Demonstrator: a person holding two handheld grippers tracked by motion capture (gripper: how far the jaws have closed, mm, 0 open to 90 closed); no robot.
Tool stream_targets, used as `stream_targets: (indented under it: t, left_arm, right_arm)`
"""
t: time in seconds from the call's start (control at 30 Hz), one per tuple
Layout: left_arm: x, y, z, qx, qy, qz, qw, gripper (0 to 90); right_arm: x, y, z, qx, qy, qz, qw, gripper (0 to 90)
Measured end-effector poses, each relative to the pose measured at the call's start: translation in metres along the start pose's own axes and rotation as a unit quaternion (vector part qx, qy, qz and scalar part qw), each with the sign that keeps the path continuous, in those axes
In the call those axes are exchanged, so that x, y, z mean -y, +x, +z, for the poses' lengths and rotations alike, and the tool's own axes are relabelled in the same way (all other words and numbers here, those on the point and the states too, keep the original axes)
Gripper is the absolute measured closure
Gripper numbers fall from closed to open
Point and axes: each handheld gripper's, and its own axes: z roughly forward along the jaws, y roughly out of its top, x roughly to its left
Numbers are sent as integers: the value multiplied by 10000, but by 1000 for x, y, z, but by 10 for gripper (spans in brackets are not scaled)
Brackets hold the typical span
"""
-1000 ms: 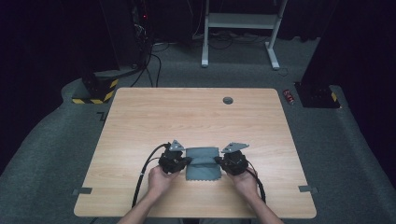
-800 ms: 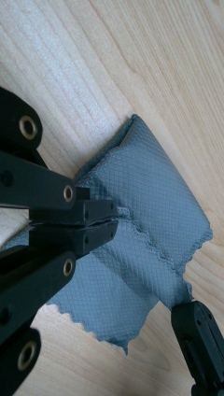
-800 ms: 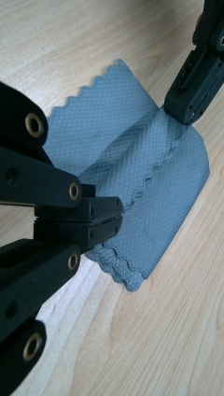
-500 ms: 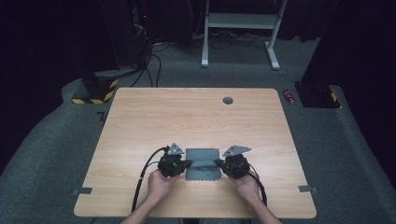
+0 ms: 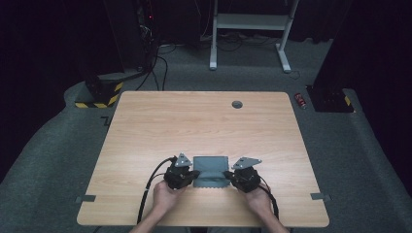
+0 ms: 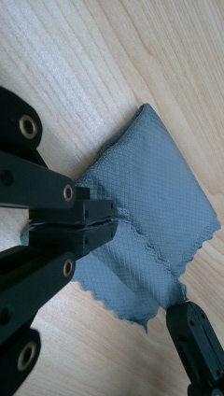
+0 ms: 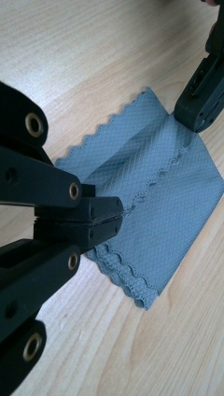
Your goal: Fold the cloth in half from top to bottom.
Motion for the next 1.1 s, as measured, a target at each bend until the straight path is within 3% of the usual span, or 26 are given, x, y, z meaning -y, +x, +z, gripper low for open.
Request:
stream_targets:
  t: [0.6, 0.73, 0.87, 0.97, 1.1]
  left_arm:
    - [12, -10, 2, -10, 152, 118, 9998, 871]
    - [13, -8, 0, 25, 162, -5, 9999, 762]
    - [8, -6, -10, 60, -96, -205, 9997, 668]
    - [0, -4, -16, 99, -247, -325, 9991, 644]
    - [-8, -1, -13, 17, -240, -339, 9991, 638]
  right_arm:
    - [16, 8, 1, -92, 87, 6, 9999, 888]
    - [16, 8, 0, -36, 75, 18, 10000, 856]
    - [8, 9, -10, -26, -146, 27, 9999, 800]
    - [1, 8, -16, -75, -343, 142, 9993, 790]
    - [-6, 7, -12, 10, -317, 208, 9993, 791]
